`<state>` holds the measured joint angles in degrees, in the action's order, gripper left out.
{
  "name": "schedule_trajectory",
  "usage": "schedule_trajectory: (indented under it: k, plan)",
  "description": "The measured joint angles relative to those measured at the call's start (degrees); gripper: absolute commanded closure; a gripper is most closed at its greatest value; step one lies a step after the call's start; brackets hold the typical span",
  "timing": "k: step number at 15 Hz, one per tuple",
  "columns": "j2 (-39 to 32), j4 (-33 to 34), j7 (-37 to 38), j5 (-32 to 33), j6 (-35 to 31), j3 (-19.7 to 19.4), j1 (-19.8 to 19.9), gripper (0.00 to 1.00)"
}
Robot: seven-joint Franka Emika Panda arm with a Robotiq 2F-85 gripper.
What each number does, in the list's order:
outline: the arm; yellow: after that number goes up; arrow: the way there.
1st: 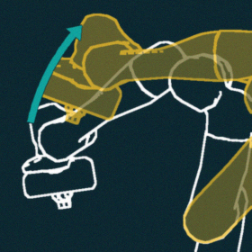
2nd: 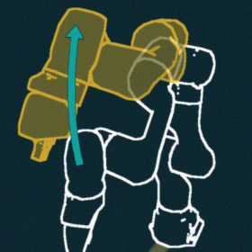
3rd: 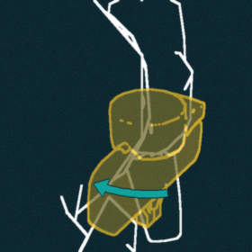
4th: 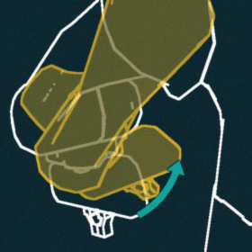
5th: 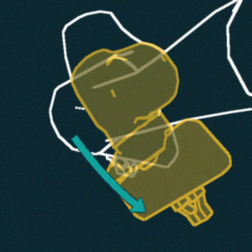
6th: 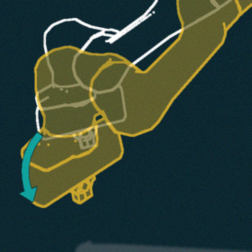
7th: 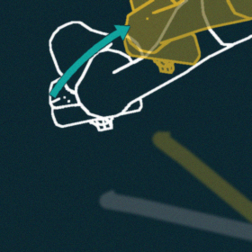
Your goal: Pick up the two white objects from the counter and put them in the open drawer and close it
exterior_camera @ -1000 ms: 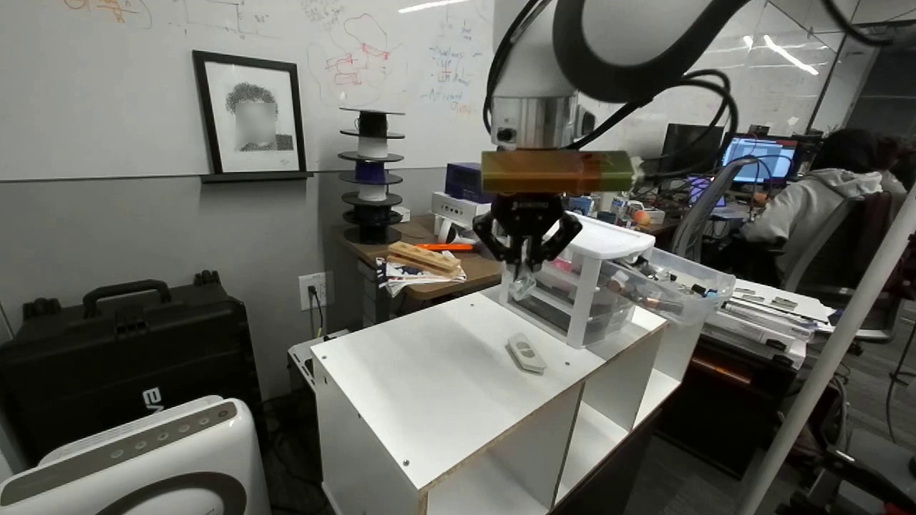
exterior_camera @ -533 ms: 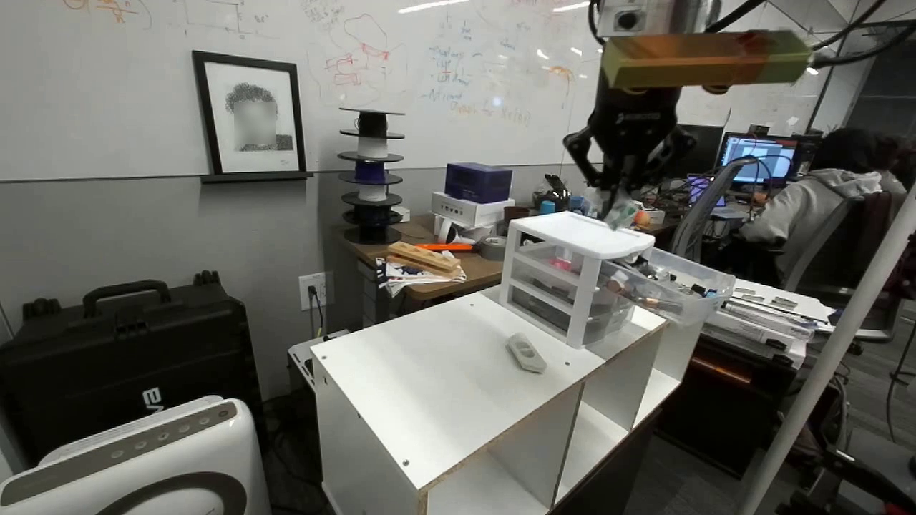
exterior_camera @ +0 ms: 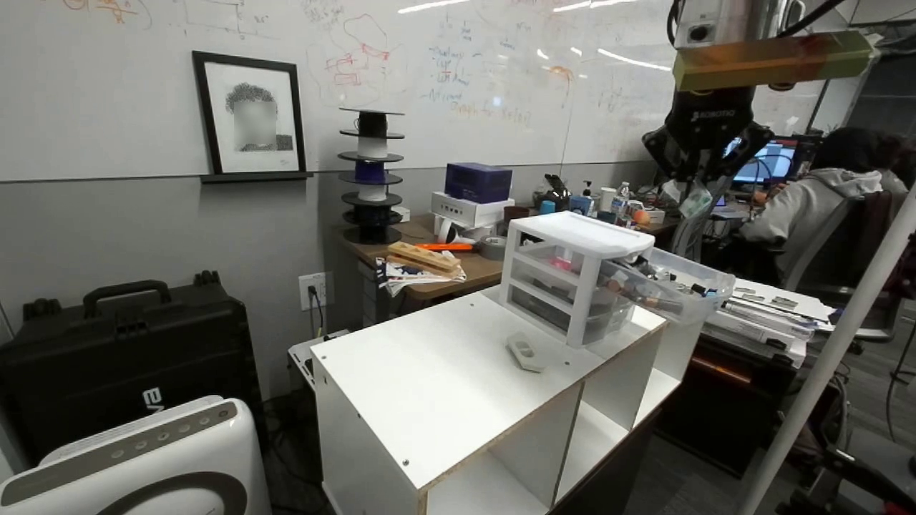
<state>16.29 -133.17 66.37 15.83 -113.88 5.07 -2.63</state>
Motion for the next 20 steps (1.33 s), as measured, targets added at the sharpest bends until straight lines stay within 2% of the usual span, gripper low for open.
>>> schedule_trajectory:
  k: [5, 10, 13, 15, 20]
  plan:
    - [-2.1, -4.5, 0.3, 1.1, -4.8, -2.4, 6.3, 0.98]
    - [-6.3, -7.1, 0.6, 1.1, -17.6, -4.6, 9.1, 0.98]
    - [-9.0, -7.0, 1.9, 0.9, -24.3, -4.5, 9.2, 0.98]
    - [-10.4, -6.6, 2.3, -0.4, -26.3, -4.3, 8.6, 0.98]
    - [-12.0, -5.4, 0.4, -10.5, -27.0, -3.5, 5.0, 0.98]
